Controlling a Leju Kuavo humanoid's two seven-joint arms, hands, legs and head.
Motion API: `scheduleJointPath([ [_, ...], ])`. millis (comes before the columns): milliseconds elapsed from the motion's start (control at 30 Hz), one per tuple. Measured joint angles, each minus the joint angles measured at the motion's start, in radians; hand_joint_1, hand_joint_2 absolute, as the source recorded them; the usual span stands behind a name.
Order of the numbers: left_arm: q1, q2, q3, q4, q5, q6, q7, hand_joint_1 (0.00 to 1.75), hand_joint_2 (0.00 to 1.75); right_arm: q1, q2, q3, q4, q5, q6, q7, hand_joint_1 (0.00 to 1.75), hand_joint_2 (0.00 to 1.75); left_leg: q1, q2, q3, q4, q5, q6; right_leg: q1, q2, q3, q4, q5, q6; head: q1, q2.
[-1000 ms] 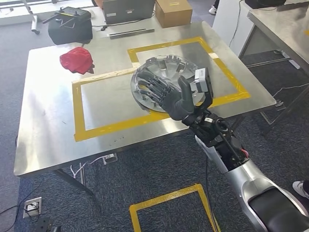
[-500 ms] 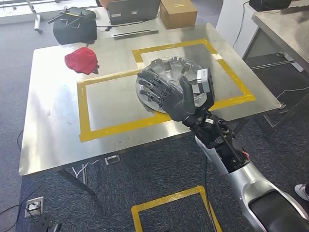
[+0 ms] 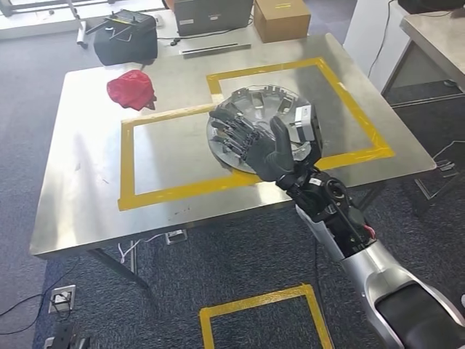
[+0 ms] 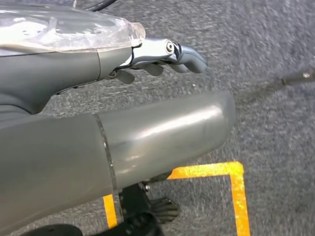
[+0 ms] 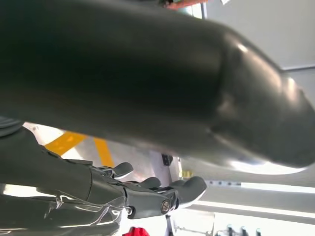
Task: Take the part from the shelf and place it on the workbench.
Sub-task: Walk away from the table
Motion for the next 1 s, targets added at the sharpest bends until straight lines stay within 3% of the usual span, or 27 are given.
scheduleJointPath([
  [67, 0.001, -0.001, 0.000, 0.000, 0.000, 0.000, 0.000, 0.00, 0.00, 0.001, 0.000, 0.002, 0.005, 0.000, 0.002, 0.001, 0.00, 0.00, 0.000, 0.005, -0.038, 0.085, -0.024, -0.002, 0.004, -0.017, -0.004, 0.000, 0.002, -0.002, -0.009, 0.000],
  [100, 0.001, -0.001, 0.000, 0.000, 0.001, 0.000, 0.000, 0.00, 0.00, 0.001, 0.000, 0.003, 0.007, 0.000, 0.003, 0.001, 0.00, 0.00, 0.000, 0.007, -0.027, 0.069, -0.009, 0.000, 0.005, -0.026, -0.005, 0.001, 0.002, -0.003, -0.011, 0.000],
  [167, 0.001, 0.000, 0.000, 0.000, 0.002, 0.000, 0.000, 0.00, 0.00, 0.000, 0.000, 0.003, 0.010, -0.001, 0.005, 0.001, 0.00, 0.00, -0.001, 0.028, 0.050, -0.069, 0.054, 0.006, 0.007, -0.042, -0.004, 0.002, 0.002, -0.002, -0.013, 0.000],
  [233, -0.002, 0.001, 0.000, 0.000, 0.003, 0.000, 0.000, 0.00, 0.00, -0.004, 0.000, 0.003, 0.011, -0.002, 0.009, 0.001, 0.00, 0.00, -0.008, 0.053, 0.112, -0.189, 0.093, 0.015, 0.012, -0.056, -0.005, 0.003, 0.002, 0.004, -0.014, 0.000],
  [267, -0.003, 0.001, 0.000, 0.000, 0.003, 0.000, 0.000, 0.00, 0.00, -0.006, 0.000, 0.002, 0.011, -0.002, 0.010, 0.001, 0.00, 0.00, -0.011, 0.056, 0.121, -0.212, 0.097, 0.019, 0.014, -0.062, -0.005, 0.004, 0.003, 0.008, -0.012, 0.000],
  [367, -0.001, 0.001, 0.000, 0.000, 0.004, 0.000, 0.000, 0.00, 0.00, -0.010, 0.000, 0.003, 0.012, -0.002, 0.012, 0.001, 0.00, 0.00, -0.011, 0.032, 0.115, -0.218, 0.106, 0.036, 0.014, -0.072, -0.005, 0.006, -0.001, 0.023, -0.007, 0.000],
  [433, 0.000, 0.001, 0.000, 0.000, 0.004, 0.000, 0.000, 0.00, 0.00, -0.011, 0.000, 0.003, 0.013, -0.002, 0.012, 0.001, 0.00, 0.00, -0.007, 0.020, 0.112, -0.223, 0.115, 0.050, 0.011, -0.044, -0.026, 0.064, -0.048, 0.031, -0.002, 0.000],
  [500, -0.001, 0.001, 0.000, 0.000, 0.004, 0.000, 0.000, 0.00, 0.00, -0.011, 0.000, 0.003, 0.015, -0.002, 0.012, 0.001, 0.00, 0.00, -0.007, 0.005, 0.106, -0.223, 0.121, 0.057, 0.010, -0.011, -0.078, 0.204, -0.130, 0.036, 0.009, 0.000],
  [533, -0.001, 0.000, 0.000, 0.000, 0.004, 0.000, 0.000, 0.00, 0.00, -0.010, 0.000, 0.003, 0.017, -0.002, 0.012, 0.001, 0.00, 0.00, -0.008, -0.004, 0.103, -0.222, 0.123, 0.059, 0.010, -0.004, -0.103, 0.273, -0.159, 0.036, 0.014, 0.000],
  [567, 0.000, 0.000, 0.000, 0.000, 0.005, 0.000, 0.000, 0.00, 0.00, -0.009, 0.000, 0.003, 0.020, -0.002, 0.012, 0.002, 0.00, 0.00, -0.009, -0.015, 0.100, -0.222, 0.126, 0.059, 0.010, -0.001, -0.115, 0.310, -0.170, 0.036, 0.017, 0.000],
  [600, 0.001, -0.001, 0.000, 0.000, 0.005, 0.000, 0.000, 0.00, 0.00, -0.009, 0.000, 0.003, 0.023, -0.002, 0.012, 0.002, 0.00, 0.00, -0.011, -0.026, 0.098, -0.221, 0.127, 0.058, 0.010, 0.001, -0.108, 0.307, -0.160, 0.033, 0.020, 0.000],
  [633, 0.002, -0.001, 0.000, 0.000, 0.006, 0.000, 0.000, 0.00, 0.00, -0.010, 0.000, 0.004, 0.025, -0.002, 0.012, 0.002, 0.00, 0.00, -0.011, -0.038, 0.097, -0.219, 0.129, 0.057, 0.010, 0.005, -0.081, 0.262, -0.131, 0.029, 0.022, 0.000],
  [667, 0.002, -0.001, 0.000, 0.000, 0.006, 0.000, 0.000, 0.00, 0.00, -0.011, 0.000, 0.004, 0.026, -0.003, 0.013, 0.003, 0.00, 0.00, -0.012, -0.048, 0.097, -0.218, 0.129, 0.056, 0.010, 0.015, -0.041, 0.186, -0.093, 0.024, 0.025, 0.000],
  [733, 0.001, -0.002, 0.000, 0.000, 0.006, 0.000, 0.000, 0.00, 0.00, -0.017, 0.000, 0.004, 0.028, -0.003, 0.013, 0.003, 0.00, 0.00, -0.012, -0.065, 0.092, -0.214, 0.134, 0.050, 0.011, 0.049, 0.025, 0.052, -0.042, 0.015, 0.028, 0.000],
  [800, 0.001, -0.004, 0.000, 0.000, 0.008, 0.000, 0.000, 0.00, 0.00, -0.021, 0.000, 0.004, 0.029, -0.003, 0.012, 0.004, 0.00, 0.00, -0.009, -0.077, 0.080, -0.213, 0.142, 0.037, 0.013, 0.066, 0.039, 0.008, -0.037, 0.011, 0.031, 0.000],
  [867, 0.004, -0.003, 0.000, 0.000, 0.008, 0.000, 0.000, 0.00, 0.00, -0.023, 0.000, 0.004, 0.030, -0.002, 0.009, 0.006, 0.00, 0.00, -0.007, -0.085, 0.071, -0.212, 0.147, 0.025, 0.011, 0.053, 0.038, -0.002, -0.031, 0.006, 0.035, 0.000],
  [933, 0.005, -0.001, 0.000, 0.000, 0.009, 0.000, 0.000, 0.00, 0.00, -0.026, 0.000, 0.005, 0.031, 0.000, 0.002, 0.010, 0.00, 0.00, -0.009, -0.056, 0.049, -0.168, 0.112, 0.016, 0.005, 0.040, 0.036, -0.014, -0.018, -0.005, 0.026, 0.000],
  [1000, 0.002, 0.000, 0.000, 0.000, 0.009, 0.000, 0.001, 0.00, 0.00, -0.029, 0.000, 0.006, 0.033, 0.000, -0.004, 0.015, 0.00, 0.00, -0.008, -0.013, -0.005, -0.045, 0.037, 0.007, 0.004, 0.029, 0.027, -0.018, -0.008, -0.012, 0.011, 0.000],
])
